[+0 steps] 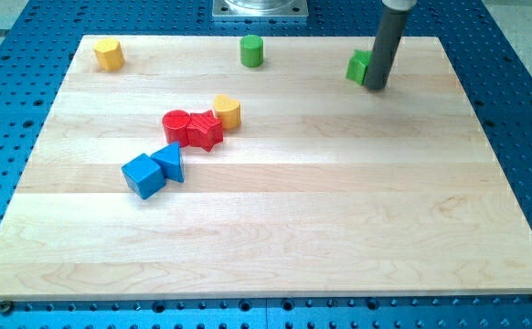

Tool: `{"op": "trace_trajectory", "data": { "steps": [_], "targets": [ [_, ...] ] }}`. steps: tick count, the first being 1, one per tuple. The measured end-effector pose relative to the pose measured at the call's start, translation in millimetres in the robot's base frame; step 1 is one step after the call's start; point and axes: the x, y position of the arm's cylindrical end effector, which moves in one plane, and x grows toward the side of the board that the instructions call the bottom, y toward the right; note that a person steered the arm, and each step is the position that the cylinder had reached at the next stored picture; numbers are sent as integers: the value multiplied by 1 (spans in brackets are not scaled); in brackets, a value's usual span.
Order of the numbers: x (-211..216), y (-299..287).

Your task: Keep arm at bottom left corner

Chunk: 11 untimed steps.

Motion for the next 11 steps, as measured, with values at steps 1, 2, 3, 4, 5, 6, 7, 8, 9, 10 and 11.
{"op": "trace_trajectory", "data": {
  "steps": [1, 2, 3, 4, 5, 6, 7, 8, 9, 10, 11],
  "targets": [
    [20, -51],
    [-22, -48],
    [-35, 22],
    [-21, 1],
    [67, -49],
    [127, -135],
    [147, -188],
    [243, -207],
    [292, -277],
    [310, -325],
    [325, -379]
  ]
}}
